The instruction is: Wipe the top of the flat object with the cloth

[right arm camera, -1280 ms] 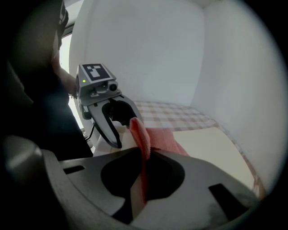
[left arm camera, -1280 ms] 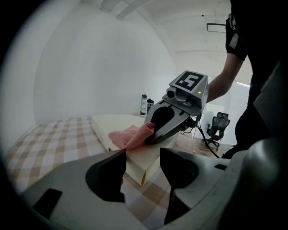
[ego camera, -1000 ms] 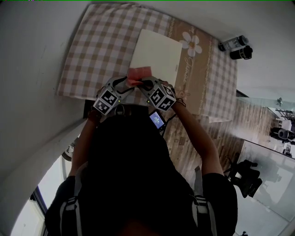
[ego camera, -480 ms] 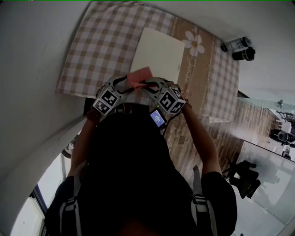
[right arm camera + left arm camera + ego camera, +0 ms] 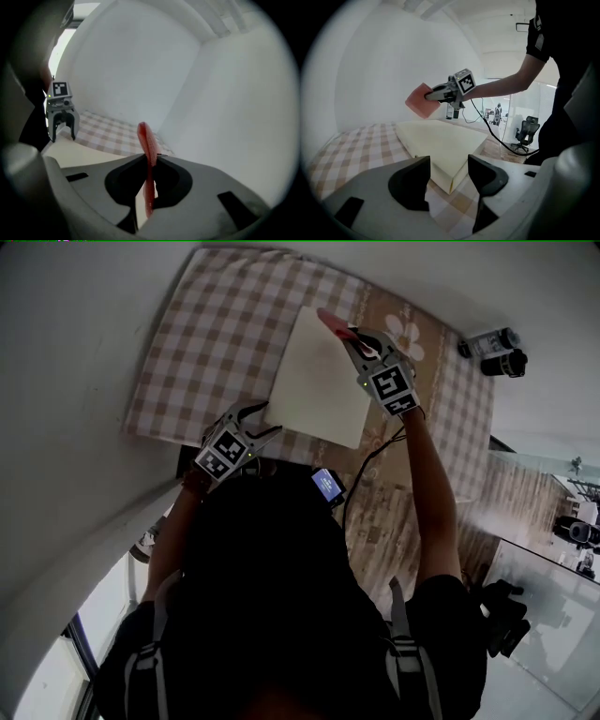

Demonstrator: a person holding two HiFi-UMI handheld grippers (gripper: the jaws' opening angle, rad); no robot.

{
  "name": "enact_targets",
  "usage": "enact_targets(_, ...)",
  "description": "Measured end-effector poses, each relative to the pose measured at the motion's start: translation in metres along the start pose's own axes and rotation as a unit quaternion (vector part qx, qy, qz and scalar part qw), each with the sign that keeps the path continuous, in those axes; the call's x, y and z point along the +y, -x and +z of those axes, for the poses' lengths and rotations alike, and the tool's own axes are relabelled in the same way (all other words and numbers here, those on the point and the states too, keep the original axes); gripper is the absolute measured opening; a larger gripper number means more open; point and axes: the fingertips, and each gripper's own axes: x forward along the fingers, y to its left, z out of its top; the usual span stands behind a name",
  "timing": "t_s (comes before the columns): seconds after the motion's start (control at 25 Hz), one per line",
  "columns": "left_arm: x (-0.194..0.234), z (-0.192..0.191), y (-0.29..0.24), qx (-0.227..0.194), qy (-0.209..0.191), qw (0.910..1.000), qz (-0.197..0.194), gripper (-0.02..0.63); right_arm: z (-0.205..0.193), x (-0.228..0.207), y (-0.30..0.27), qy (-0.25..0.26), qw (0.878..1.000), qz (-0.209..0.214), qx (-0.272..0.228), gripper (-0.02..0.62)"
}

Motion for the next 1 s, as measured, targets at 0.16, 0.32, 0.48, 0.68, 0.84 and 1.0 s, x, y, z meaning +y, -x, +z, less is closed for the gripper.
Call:
enact_targets(0.16, -0.008, 0.003, 0.004, -0.008, 0.014, 0.9999, -0.006, 0.265, -0.033, -0.028, -0.023, 0.014, 0.999, -0.014, 0.044, 0.02)
enact_targets(0.32, -0.01, 0.011, 0.002, 0.002, 0.008, 0.9999, -0.012, 0.265, -0.064, -0.04, -0.044, 0.033, 0.996, -0.014, 0.083, 0.02)
enact_targets(0.48, -0.008, 0.009, -0.001, 0.003, 0.012, 0.9998, -0.013, 0.265, -0.089, -0.034, -0.059, 0.032, 0.994, -0.002, 0.109, 0.02)
enact_targets(0.68, -0.008, 0.005, -0.005, 0.007, 0.013, 0.9998, -0.016, 0.265, -0.111, -0.015, -0.068, 0.033, 0.99, 0.027, 0.136, 0.02)
enact_targets(0.84, -0.008, -0.002, -0.008, 0.012, -0.002, 0.9998, -0.016, 0.265, -0.117, -0.011, -0.07, -0.015, 0.99, 0.031, 0.137, 0.017)
enact_targets(1.0, -0.007, -0.005, -0.007, 0.027, -0.012, 0.9994, -0.016, 0.265, -0.12, -0.007, -0.07, -0.03, 0.986, 0.05, 0.155, 0.017)
